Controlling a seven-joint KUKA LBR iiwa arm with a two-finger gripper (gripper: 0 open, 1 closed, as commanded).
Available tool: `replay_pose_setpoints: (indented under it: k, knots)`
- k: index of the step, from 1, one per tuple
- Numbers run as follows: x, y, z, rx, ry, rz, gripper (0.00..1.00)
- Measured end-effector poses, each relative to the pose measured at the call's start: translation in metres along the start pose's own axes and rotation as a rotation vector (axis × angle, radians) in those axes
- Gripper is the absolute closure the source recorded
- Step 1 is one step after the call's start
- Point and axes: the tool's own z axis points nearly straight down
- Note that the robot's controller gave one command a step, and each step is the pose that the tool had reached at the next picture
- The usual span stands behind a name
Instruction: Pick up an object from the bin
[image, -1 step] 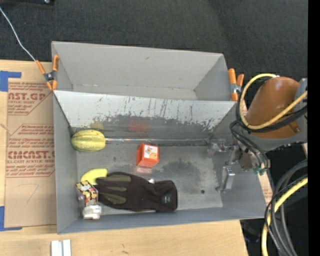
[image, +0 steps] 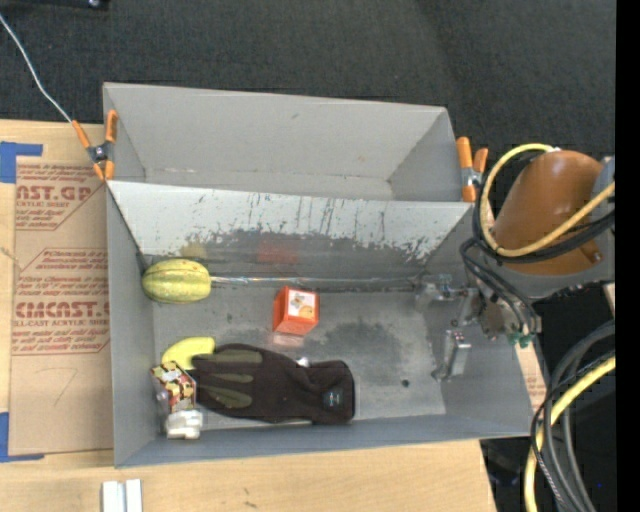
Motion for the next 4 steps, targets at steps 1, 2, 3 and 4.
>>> replay_pose_setpoints:
  k: [1,2,3,4]
  knots:
    - [-0.003,0.08,0.079,-0.003,0.005,0.041,0.0]
    - [-0.002,0.088,0.09,-0.002,0.005,-0.061,0.0]
    - [-0.023,0.154,0.095,-0.001,0.004,-0.134,0.0]
    - [-0.02,0.195,0.095,-0.005,0.003,-0.149,0.0]
